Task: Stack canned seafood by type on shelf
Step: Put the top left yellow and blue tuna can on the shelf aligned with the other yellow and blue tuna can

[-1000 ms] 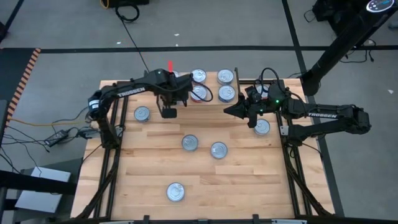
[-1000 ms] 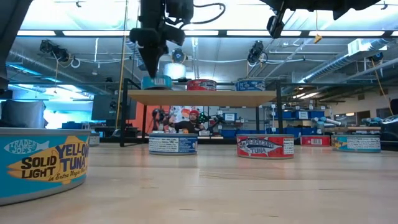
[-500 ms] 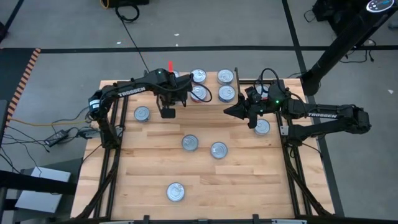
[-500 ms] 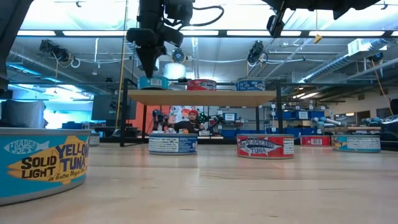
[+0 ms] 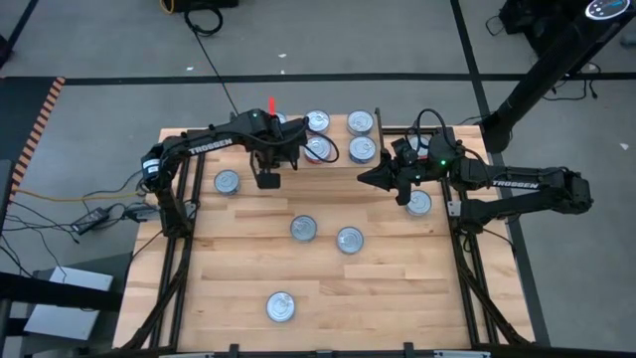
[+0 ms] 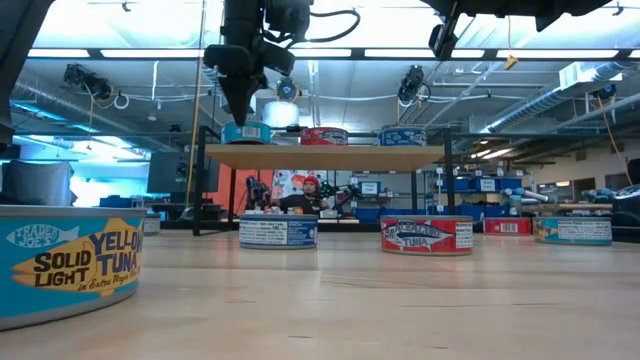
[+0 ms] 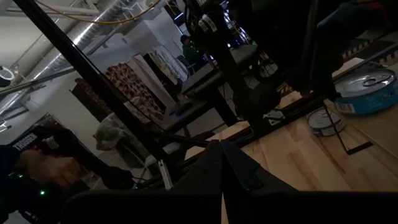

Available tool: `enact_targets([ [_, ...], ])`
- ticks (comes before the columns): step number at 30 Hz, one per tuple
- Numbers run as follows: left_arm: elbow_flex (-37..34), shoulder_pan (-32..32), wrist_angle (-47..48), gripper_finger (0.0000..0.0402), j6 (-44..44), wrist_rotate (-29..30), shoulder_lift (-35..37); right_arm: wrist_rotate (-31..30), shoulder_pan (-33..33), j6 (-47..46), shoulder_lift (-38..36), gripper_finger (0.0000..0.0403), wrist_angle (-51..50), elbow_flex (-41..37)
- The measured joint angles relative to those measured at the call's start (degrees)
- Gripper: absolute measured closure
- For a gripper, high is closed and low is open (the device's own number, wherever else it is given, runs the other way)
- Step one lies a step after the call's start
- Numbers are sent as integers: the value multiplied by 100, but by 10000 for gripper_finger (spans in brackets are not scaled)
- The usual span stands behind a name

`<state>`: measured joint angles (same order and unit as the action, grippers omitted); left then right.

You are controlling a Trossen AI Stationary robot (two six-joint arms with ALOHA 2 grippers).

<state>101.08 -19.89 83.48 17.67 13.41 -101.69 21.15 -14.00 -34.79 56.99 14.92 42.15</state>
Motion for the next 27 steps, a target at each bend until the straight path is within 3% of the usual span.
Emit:
enact_targets([
  [14, 0, 1, 44, 393, 4, -13, 0, -59, 0, -80, 0, 398, 2, 0],
  [27, 158, 3, 173, 307, 4, -3, 4, -68, 0, 110, 0, 398, 0, 0],
])
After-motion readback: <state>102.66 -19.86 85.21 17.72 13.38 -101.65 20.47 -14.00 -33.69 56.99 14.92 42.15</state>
